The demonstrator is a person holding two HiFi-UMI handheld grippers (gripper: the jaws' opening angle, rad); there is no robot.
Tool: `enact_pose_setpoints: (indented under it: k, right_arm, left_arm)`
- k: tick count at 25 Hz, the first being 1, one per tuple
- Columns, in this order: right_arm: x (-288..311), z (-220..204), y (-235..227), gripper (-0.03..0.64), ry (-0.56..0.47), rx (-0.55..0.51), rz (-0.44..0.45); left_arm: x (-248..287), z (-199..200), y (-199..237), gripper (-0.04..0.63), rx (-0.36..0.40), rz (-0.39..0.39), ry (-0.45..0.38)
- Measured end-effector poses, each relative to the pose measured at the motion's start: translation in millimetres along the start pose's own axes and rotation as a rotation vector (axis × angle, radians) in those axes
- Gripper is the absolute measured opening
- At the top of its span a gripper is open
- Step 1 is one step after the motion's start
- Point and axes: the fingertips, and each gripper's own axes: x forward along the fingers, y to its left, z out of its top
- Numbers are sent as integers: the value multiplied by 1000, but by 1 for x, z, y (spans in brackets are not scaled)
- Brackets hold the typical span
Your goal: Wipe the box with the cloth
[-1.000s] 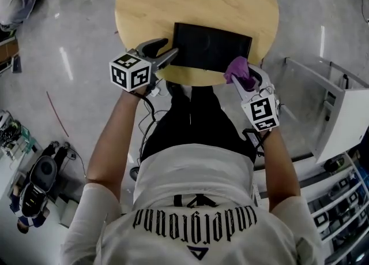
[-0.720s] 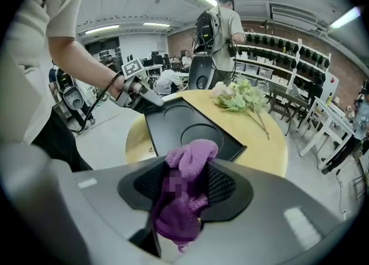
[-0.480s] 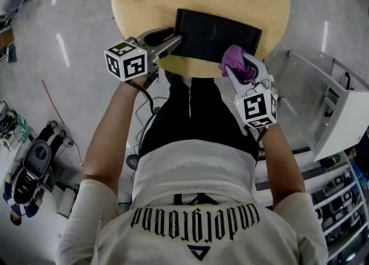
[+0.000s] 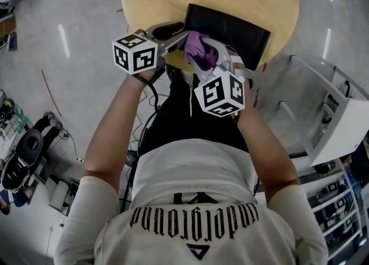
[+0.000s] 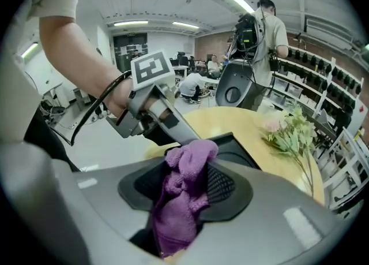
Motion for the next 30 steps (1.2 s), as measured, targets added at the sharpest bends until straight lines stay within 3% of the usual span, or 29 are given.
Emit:
enact_pose_setpoints:
  k: [5,14,19,26,30]
  right_arm:
    - [-22,-31,-14,172,52,14,-3]
    - [-103,-122,-56,170,210,96,-90]
    - [-100,-120,-63,169,210,66,-83]
    - [-90,-100,-134,170,157,23,-140]
    - [-80,-87,-137,167,132,40,-94]
  left_arm:
    - [3,2,-1,167,87,19,48]
    - [3,2,-1,169,92,23,67]
    - [2,1,1,169,99,23,88]
    - [4,-2,-3,169,132,23,122]
    - [-1,-2,-2,170,143,29,130]
